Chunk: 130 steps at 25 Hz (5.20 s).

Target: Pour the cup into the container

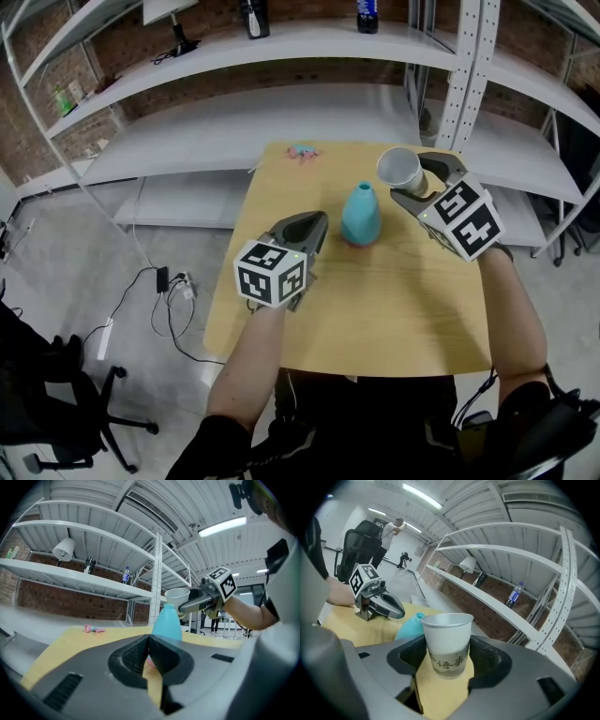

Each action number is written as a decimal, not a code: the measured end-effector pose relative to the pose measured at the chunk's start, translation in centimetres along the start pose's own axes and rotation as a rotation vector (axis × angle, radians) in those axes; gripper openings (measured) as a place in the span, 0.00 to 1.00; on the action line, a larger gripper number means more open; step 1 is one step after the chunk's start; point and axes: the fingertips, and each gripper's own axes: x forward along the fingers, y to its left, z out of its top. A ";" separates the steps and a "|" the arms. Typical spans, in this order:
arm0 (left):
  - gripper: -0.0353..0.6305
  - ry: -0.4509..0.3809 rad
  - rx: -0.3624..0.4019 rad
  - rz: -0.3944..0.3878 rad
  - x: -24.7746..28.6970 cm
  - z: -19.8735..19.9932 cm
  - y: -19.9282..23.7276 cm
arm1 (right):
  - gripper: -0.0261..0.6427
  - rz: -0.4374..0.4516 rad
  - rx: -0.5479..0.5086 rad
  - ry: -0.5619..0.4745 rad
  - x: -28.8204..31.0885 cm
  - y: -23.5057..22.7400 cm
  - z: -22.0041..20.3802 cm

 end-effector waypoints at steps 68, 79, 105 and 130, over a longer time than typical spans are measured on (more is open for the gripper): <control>0.05 0.025 0.056 -0.079 0.2 -0.5 -1.6 | 0.47 -0.085 -0.797 0.302 1.1 0.7 3.1; 0.05 0.025 0.057 -0.083 0.2 -0.5 -1.6 | 0.47 -0.092 -0.832 0.312 1.2 0.6 3.1; 0.05 0.031 0.054 -0.076 0.2 -0.5 -1.4 | 0.47 0.018 -0.102 0.050 0.0 -1.1 0.1; 0.05 0.061 0.040 -0.062 1.1 -0.7 -1.4 | 0.47 0.059 0.679 -0.077 2.8 -2.5 -12.3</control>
